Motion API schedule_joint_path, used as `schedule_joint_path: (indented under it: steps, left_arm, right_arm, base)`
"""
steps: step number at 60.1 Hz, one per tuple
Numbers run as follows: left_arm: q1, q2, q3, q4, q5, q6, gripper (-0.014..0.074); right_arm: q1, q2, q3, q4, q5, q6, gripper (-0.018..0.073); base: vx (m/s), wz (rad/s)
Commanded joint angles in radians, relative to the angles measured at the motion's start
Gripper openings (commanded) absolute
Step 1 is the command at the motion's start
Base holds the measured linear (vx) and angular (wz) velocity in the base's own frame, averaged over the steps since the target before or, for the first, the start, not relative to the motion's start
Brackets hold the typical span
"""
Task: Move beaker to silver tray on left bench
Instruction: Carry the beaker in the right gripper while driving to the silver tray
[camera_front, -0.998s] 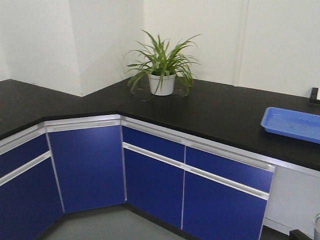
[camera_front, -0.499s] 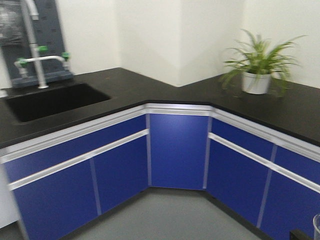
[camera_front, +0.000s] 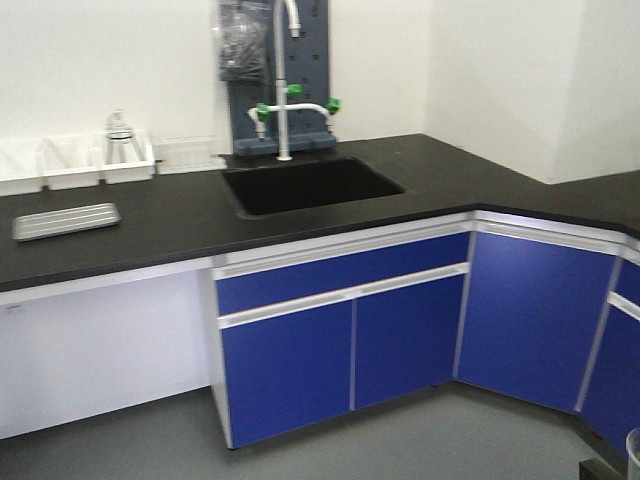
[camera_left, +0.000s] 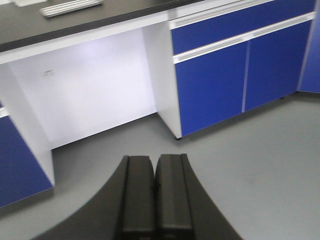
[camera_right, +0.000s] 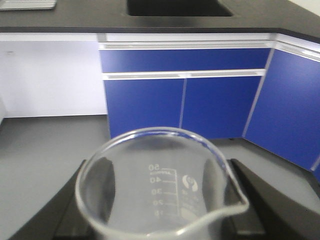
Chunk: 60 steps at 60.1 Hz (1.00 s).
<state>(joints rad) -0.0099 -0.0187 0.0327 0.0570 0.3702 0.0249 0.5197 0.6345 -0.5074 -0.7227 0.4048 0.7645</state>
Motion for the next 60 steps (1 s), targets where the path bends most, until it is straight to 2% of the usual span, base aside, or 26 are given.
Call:
schedule_joint_path:
  steps: [1,60]
  left_arm:
    - [-0.006,-0.007,0.020,-0.003,-0.076,-0.002,0.0001]
    - [-0.006,-0.007,0.020,-0.003,-0.076,-0.002,0.0001]
  right_arm:
    - [-0.001,0.001,-0.030,-0.026,-0.055,-0.007,-0.0011]
    - [-0.001,0.001,-0.030,-0.026,-0.055,-0.007,-0.0011]
  base:
    - [0.03,0.45]
    - [0.17,0.55]
